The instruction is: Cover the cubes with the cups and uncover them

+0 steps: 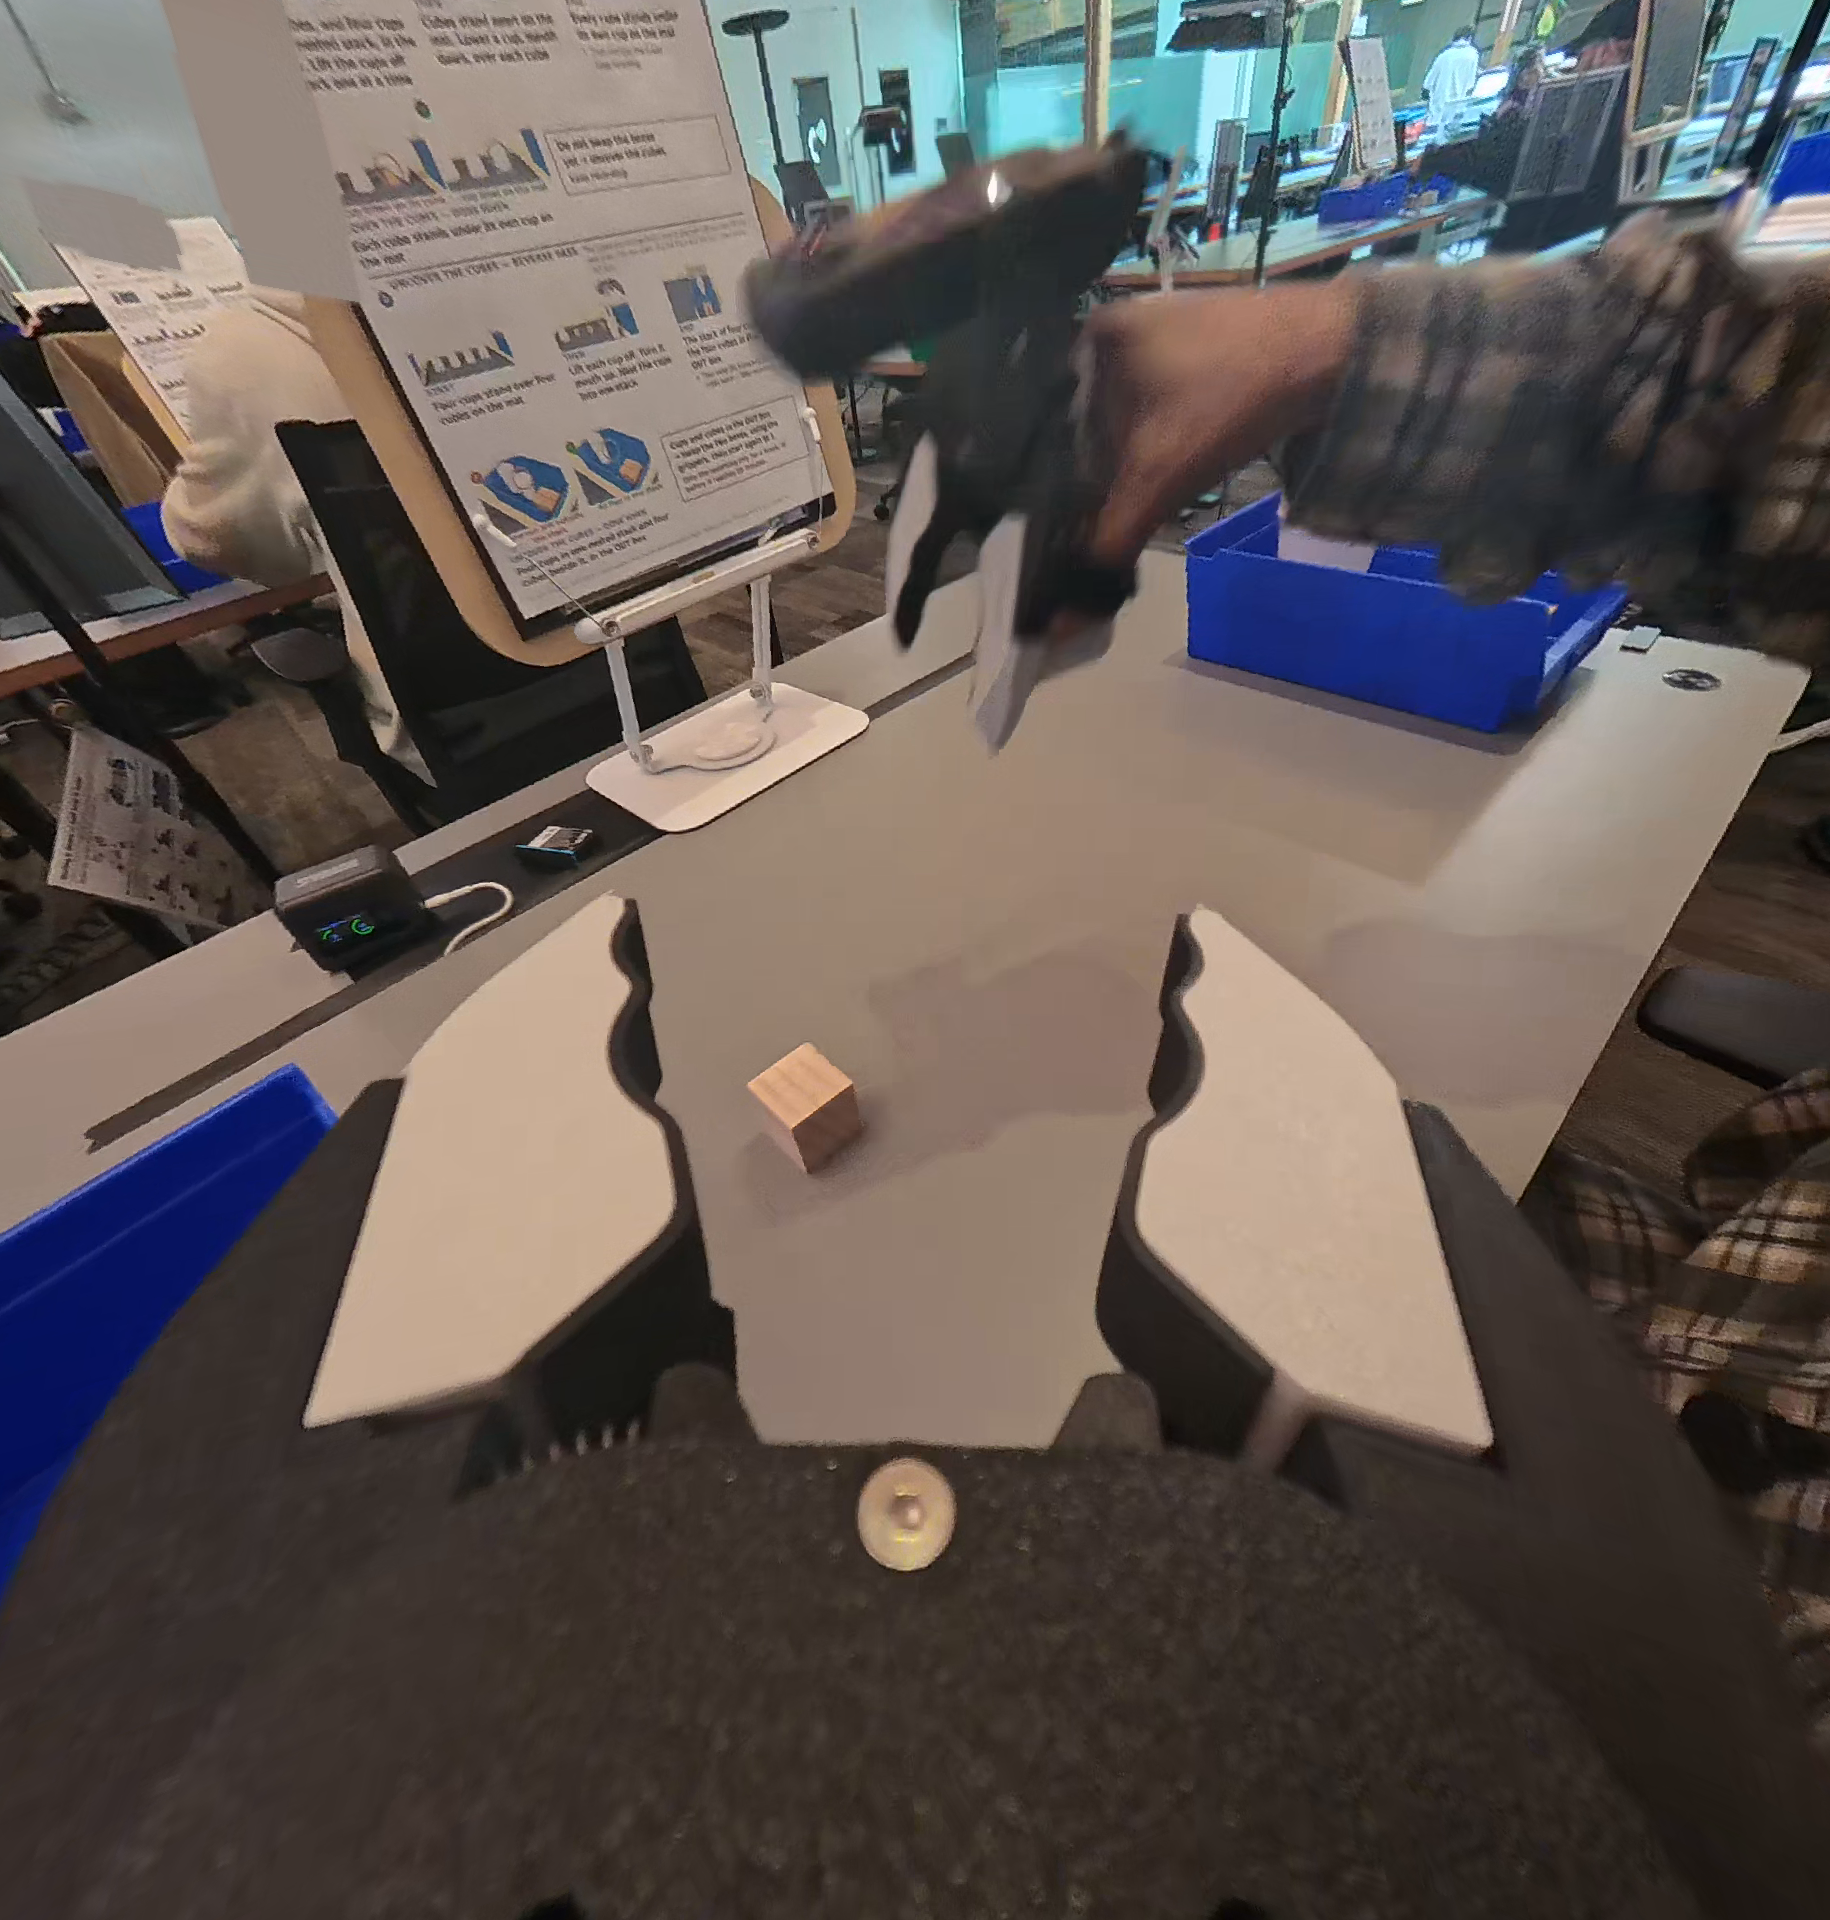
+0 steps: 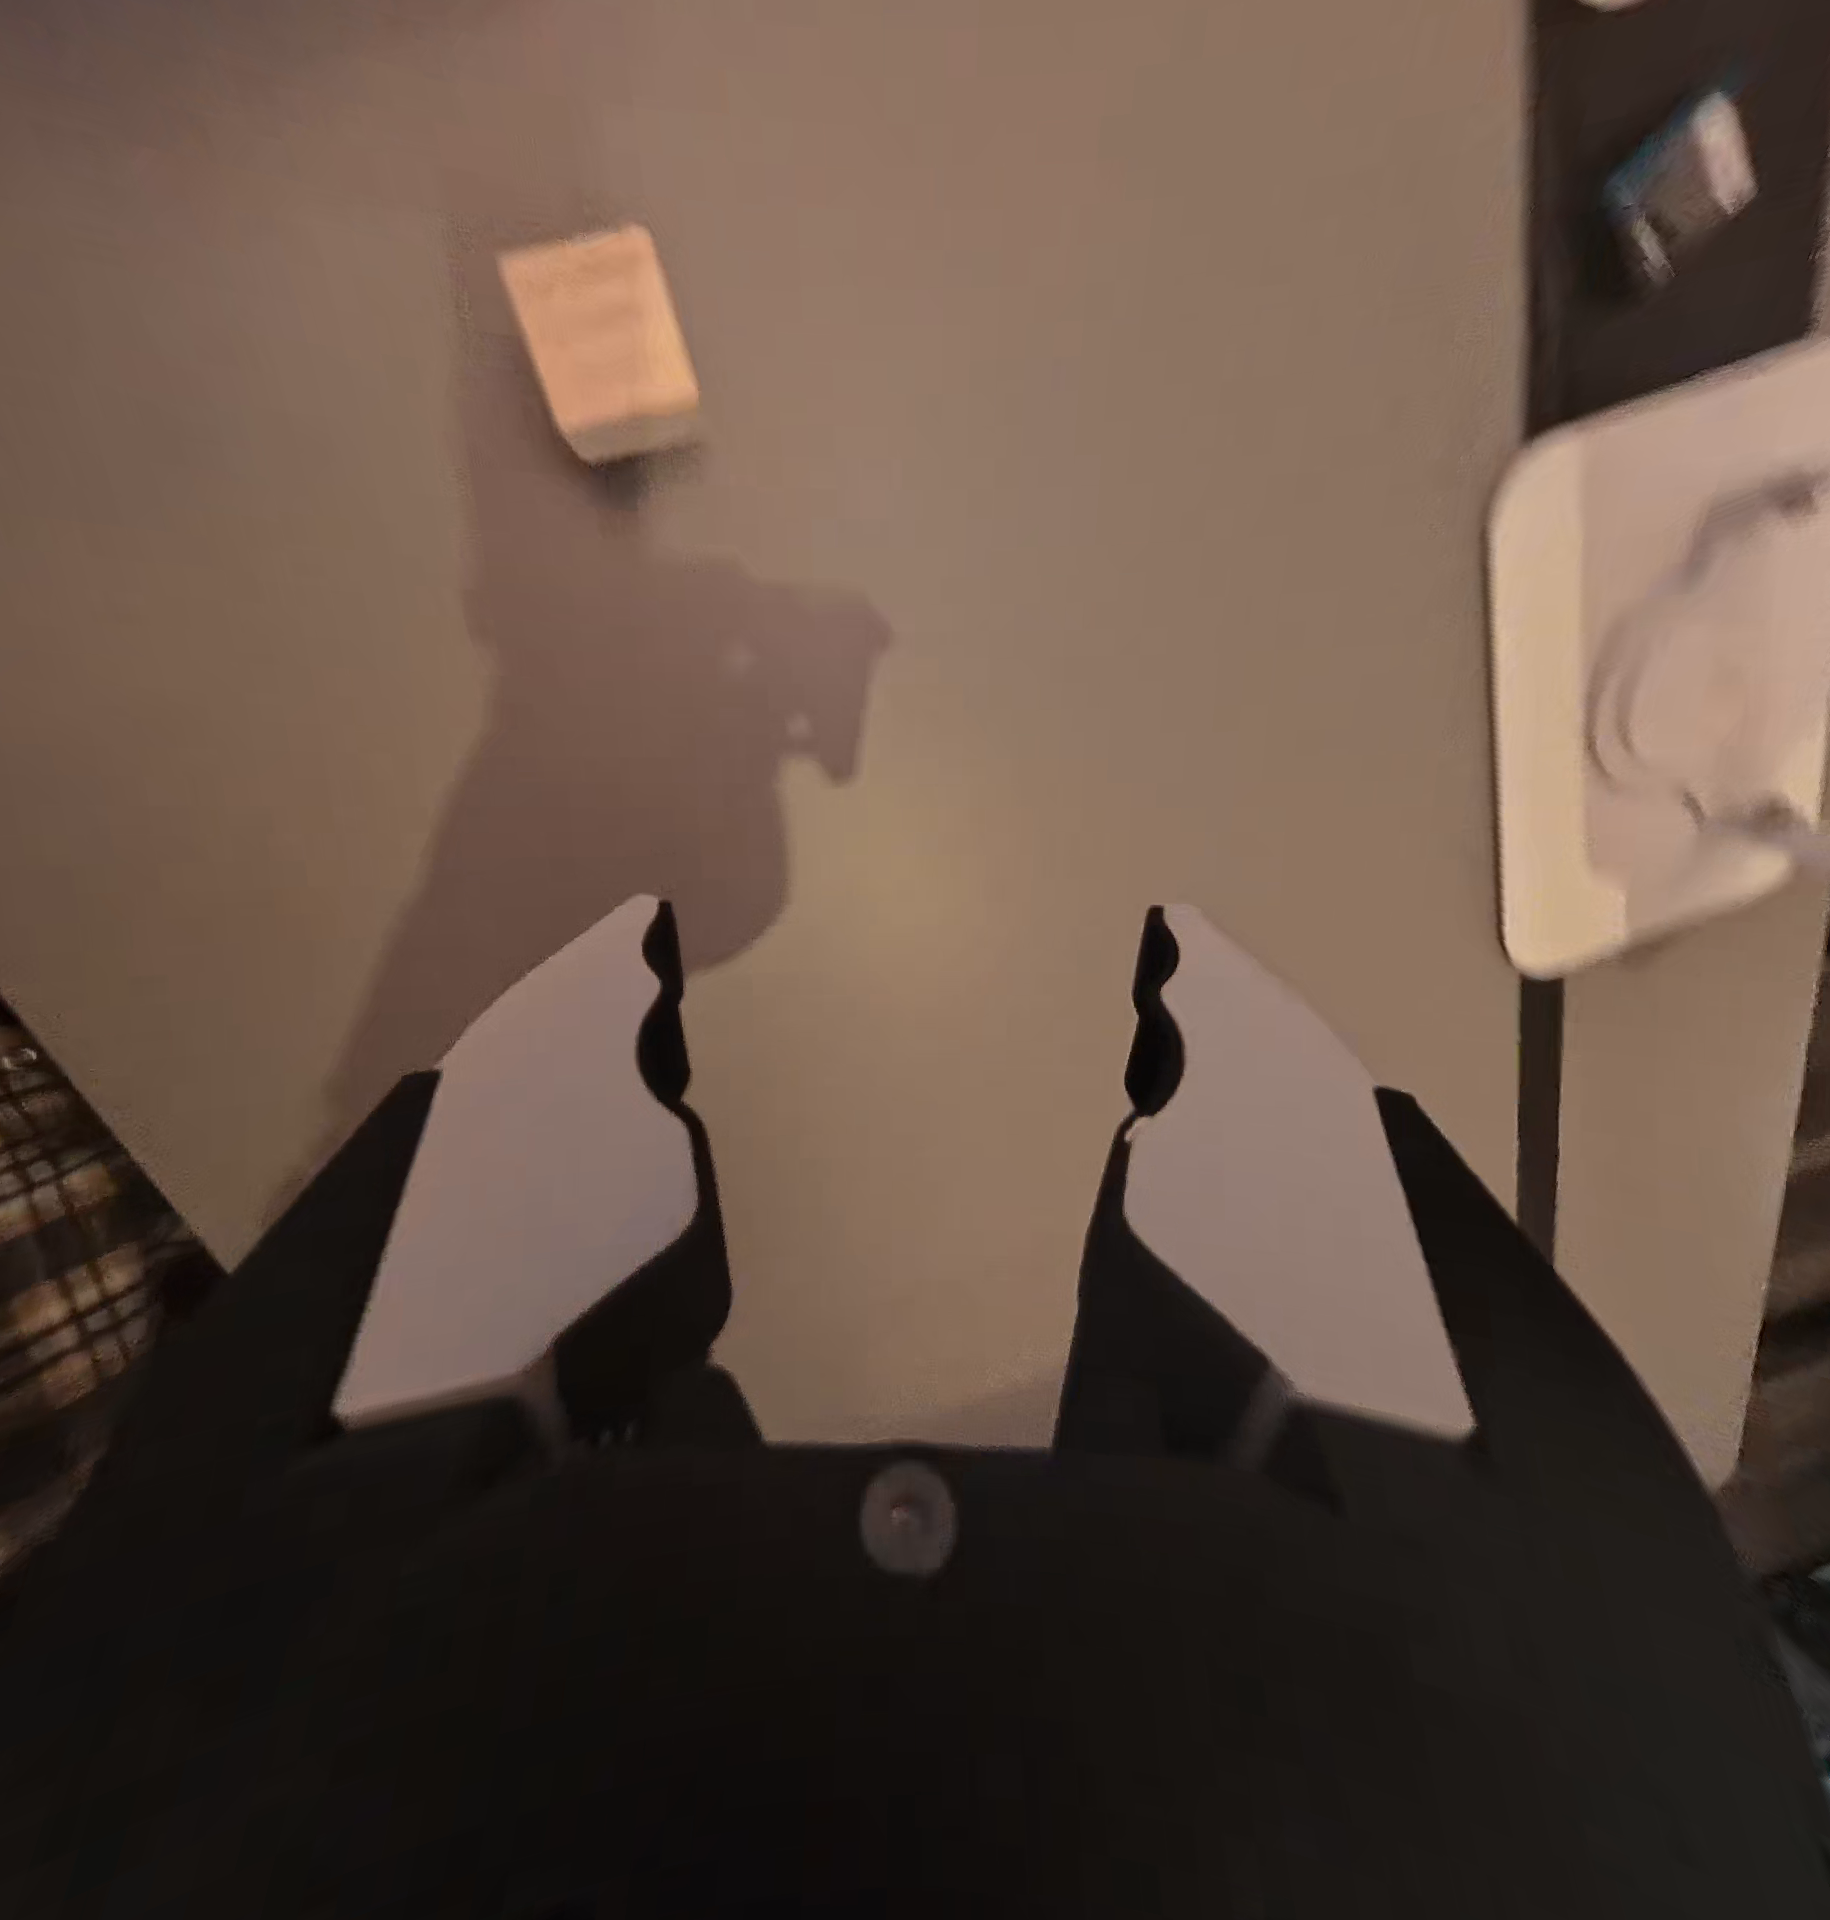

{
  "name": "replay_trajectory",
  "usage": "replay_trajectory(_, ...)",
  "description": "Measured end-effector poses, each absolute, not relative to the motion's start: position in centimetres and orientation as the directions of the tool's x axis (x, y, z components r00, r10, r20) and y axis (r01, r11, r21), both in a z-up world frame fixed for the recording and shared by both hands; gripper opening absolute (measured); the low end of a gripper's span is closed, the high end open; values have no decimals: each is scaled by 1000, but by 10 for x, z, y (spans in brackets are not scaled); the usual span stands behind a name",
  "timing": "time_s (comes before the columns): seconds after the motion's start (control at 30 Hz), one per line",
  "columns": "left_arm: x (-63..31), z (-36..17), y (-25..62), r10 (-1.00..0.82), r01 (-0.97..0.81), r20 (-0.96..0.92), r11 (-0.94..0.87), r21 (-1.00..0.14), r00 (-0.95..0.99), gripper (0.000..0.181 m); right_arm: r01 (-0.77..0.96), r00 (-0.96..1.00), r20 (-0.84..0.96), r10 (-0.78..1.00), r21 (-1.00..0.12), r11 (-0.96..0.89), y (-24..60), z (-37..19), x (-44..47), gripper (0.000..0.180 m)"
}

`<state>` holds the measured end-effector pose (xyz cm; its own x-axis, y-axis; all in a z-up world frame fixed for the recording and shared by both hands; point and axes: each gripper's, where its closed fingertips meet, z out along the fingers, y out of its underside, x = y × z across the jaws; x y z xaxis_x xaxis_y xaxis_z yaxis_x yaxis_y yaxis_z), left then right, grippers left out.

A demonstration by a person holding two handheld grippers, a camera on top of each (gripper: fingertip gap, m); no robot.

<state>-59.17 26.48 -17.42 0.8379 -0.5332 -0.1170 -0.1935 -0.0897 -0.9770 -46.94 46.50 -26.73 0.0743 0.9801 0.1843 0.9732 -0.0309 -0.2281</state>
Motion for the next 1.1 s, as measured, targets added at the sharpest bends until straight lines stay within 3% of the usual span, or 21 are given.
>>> replay_trajectory(0.2, -609, -168, 254, -486, -206, -144, -75, -976, 862, 93, 985, -129, 161, 979, -95, 145, 442, -347, -562, 83)
replay_trajectory(0.5, -626, -154, 244, -454, -162, -133, -26, -986, 881, 93, 985, -169, 66, 984, -27, 171, 432, -402, -597, 83)
replay_trajectory(0.63, -624, -155, 245, -462, -165, -134, -27, -986, 877, 93, 988, -157, 0, 988, 10, 157, 425, -421, -596, 62)
replay_trajectory(0.67, -623, -155, 245, -462, -168, -136, -28, -985, 876, 93, 989, -148, -34, 988, 10, 149, 421, -422, -596, 45)
replay_trajectory(0.77, -620, -154, 243, -466, -174, -144, -23, -984, 873, 93, 994, -109, -29, 994, -26, 108, 427, -406, -594, 45)
replay_trajectory(0.9, -614, -152, 242, -475, -176, -152, -6, -984, 867, 93, 995, 5, 15, 1000, -96, -4, 450, -343, -563, 45)
replay_trajectory(1.1, -598, -160, 249, -514, -192, -150, -29, -981, 845, 93, 944, 317, 140, 938, -140, -298, 504, -236, -423, 45)
